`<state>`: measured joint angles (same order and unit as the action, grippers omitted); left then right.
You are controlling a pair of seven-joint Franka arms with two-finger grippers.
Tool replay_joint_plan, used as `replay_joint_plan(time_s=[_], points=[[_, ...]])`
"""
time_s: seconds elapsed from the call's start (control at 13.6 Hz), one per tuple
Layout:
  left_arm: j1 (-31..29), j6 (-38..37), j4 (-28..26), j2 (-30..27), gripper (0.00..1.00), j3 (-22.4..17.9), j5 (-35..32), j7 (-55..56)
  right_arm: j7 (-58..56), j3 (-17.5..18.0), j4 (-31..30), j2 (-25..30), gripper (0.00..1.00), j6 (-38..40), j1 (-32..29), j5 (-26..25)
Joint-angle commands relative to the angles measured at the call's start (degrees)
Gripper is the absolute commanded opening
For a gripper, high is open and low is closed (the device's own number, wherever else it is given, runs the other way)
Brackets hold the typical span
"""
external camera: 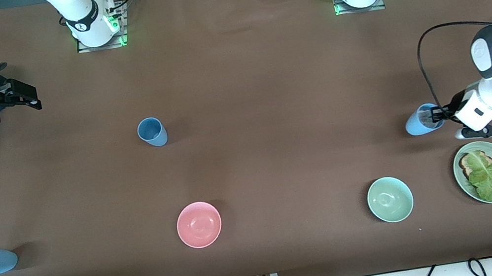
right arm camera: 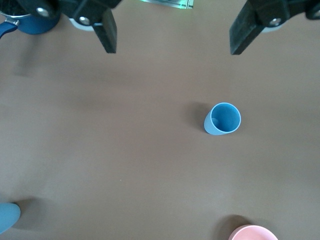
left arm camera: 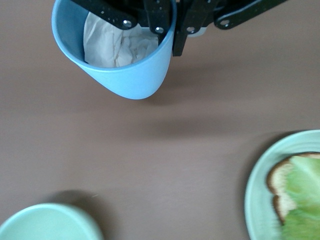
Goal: Stack blue cups with both arms
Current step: 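Carry the cup with the left gripper to mid-table and lower it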
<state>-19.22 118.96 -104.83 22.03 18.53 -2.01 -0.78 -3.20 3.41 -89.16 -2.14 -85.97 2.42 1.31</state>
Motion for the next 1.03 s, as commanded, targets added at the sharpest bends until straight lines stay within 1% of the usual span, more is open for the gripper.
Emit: replay_joint_plan(time_s=[0.0,0.15,0.22,0.29,0.37,0.44,0.51,0.66,0.73,0.88,0.95], points=[[-0.02,-1.63,0.15,-1.12,0.0,7.98,0.87,12.51,0.38,0.11,-1.81,1.88,1.0,-0.69,-0.14,0.88],[1.02,-1.54,0.15,-0.59,0.0,13.7,0.78,24.89,0.38,0.11,-1.81,1.88,1.0,-0.69,-0.14,0.88],[3.03,-1.37,0.15,-0.24,0.0,15.12,0.78,30.44,0.38,0.11,-1.81,1.88,1.0,-0.69,-0.14,0.88],[6.62,-0.75,0.41,0.55,0.0,15.13,0.69,35.97,0.38,0.11,-1.81,1.88,1.0,-0.69,-0.14,0.88],[10.66,-0.57,2.16,1.95,0.0,15.04,0.17,41.51,0.38,0.11,-1.81,1.88,1.0,-0.69,-0.14,0.88],[13.83,-0.4,3.48,3.96,0.0,14.96,-0.19,46.52,0.38,0.11,-1.81,1.88,1.0,-0.69,-0.14,0.88],[16.65,0.12,4.71,6.51,0.0,14.78,-0.89,49.19,0.38,0.11,-1.81,1.88,1.0,-0.69,-0.14,0.88],[19.39,3.72,6.74,10.38,0.0,14.78,-1.51,52.01,0.38,0.11,-1.81,1.88,1.0,-0.69,-0.14,0.88],[20.18,6.6,6.83,12.05,0.0,14.78,-1.59,52.02,0.38,0.11,-1.81,1.88,1.0,-0.69,-0.14,0.88],[23.34,14.77,6.74,15.22,0.0,14.52,-1.51,52.11,0.38,0.11,-1.81,1.88,1.0,-0.78,-0.14,0.88],[24.57,16.37,6.74,16.19,0.0,13.38,-1.59,52.03,0.38,0.11,-1.81,1.88,1.0,-0.78,-0.14,0.88]])
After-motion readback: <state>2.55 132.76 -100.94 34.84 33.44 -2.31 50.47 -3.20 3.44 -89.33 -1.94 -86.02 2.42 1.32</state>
